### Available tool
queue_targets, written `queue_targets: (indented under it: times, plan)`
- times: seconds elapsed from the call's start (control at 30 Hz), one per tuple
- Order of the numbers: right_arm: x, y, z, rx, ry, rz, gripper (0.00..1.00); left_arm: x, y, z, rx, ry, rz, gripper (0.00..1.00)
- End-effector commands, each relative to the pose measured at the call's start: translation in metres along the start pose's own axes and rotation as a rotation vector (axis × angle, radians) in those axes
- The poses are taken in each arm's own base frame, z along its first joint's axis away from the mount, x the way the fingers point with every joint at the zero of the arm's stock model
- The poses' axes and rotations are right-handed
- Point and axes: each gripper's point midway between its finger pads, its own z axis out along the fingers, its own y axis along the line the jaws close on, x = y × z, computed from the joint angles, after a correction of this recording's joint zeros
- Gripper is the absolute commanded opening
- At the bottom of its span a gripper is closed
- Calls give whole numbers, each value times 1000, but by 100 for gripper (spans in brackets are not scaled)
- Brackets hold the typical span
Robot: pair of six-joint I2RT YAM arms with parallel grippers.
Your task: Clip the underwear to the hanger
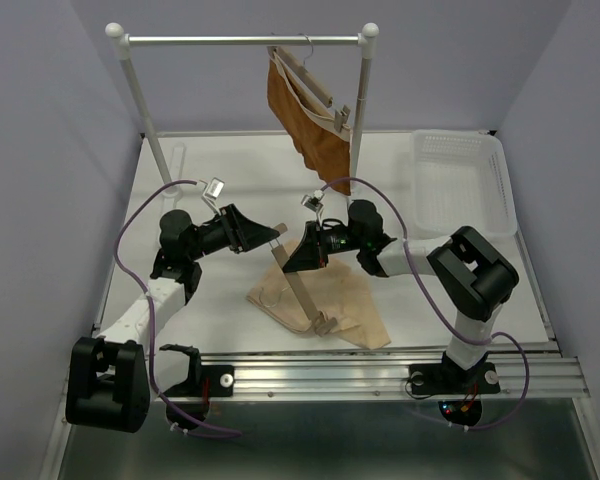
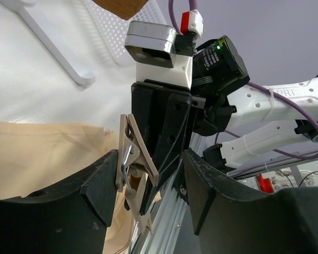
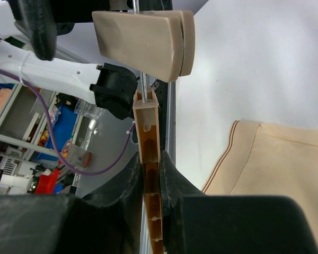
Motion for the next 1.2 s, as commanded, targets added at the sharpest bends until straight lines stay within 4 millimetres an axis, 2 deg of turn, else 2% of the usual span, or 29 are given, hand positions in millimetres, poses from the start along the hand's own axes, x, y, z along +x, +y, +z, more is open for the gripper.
queue_targets:
  times: [0.0,0.13,0.2,0.23,0.27,0.47,0.73,0.83,0.87,1.03,1.13,1.17]
  plan:
    - [-18,2,-1,33,-27,-30,1,-7,-23,-1,72,-8,91,58]
    - [-17,0,-1,39,-26,-27,1,-8,-20,-1,66,-7,89,51]
    - [-17,-1,-1,45,-28,-26,1,-8,-19,0,62,-10,91,38]
    - [-17,-1,-1,45,-26,-26,1,-9,-19,0,57,-12,89,24]
    - [-18,-1,-1,49,-31,-28,1,-8,-16,0,45,-12,77,0]
    - [-20,-4,-1,70,-42,-28,1,-11,-2,1,-12,-47,57,0]
    - [-23,-7,-1,95,-61,-21,2,-14,-4,0,-16,-70,84,0]
    - [-29,-10,-5,119,-86,-23,20,-15,-3,0,-22,-75,83,0]
    - [-31,-9,-5,122,-92,-38,35,-15,0,0,-29,-77,81,0]
    - [-34,-14,-9,183,-102,-60,79,-11,15,4,-56,-69,55,0]
    - [-32,-16,-13,216,-96,-70,100,-9,24,5,-72,-70,53,0]
    - [-31,-16,-14,220,-95,-73,100,-9,26,5,-76,-72,51,0]
